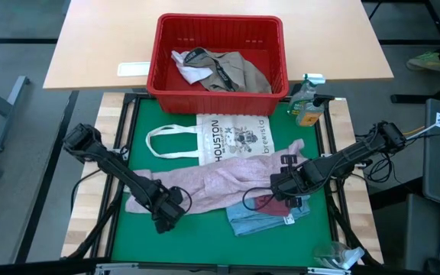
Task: Fold Laundry from Bin
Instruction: Fold the pink shirt from the red laundry basket
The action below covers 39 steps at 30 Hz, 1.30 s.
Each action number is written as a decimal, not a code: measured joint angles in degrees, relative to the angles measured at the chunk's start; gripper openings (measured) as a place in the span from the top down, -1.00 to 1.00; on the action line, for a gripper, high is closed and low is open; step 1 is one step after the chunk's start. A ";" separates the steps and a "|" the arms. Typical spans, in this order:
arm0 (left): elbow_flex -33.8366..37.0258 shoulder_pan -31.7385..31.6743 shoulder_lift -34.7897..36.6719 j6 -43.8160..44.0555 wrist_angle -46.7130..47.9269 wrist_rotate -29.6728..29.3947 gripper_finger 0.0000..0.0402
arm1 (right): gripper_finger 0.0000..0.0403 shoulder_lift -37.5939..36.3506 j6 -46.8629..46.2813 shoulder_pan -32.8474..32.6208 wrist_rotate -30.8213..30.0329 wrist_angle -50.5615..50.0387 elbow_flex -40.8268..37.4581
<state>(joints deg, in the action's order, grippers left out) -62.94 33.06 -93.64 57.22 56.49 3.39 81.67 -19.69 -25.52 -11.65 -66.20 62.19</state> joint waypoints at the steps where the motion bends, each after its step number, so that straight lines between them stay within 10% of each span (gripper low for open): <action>1: 0.00 -0.18 0.98 -0.50 0.26 -0.35 0.39 | 0.23 0.00 0.01 0.00 0.53 0.00 0.00; 16: 0.00 -1.40 11.84 18.12 22.58 -19.72 0.39 | 0.23 0.00 0.03 0.04 1.87 0.05 0.00; 39: 10.24 -9.51 6.59 23.50 20.82 -9.83 0.40 | 0.23 0.00 0.01 0.02 1.87 0.16 -0.02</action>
<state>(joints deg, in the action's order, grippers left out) -52.69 23.55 -87.05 80.72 77.30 -6.43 81.67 -19.68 -25.50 -9.78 -66.04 62.17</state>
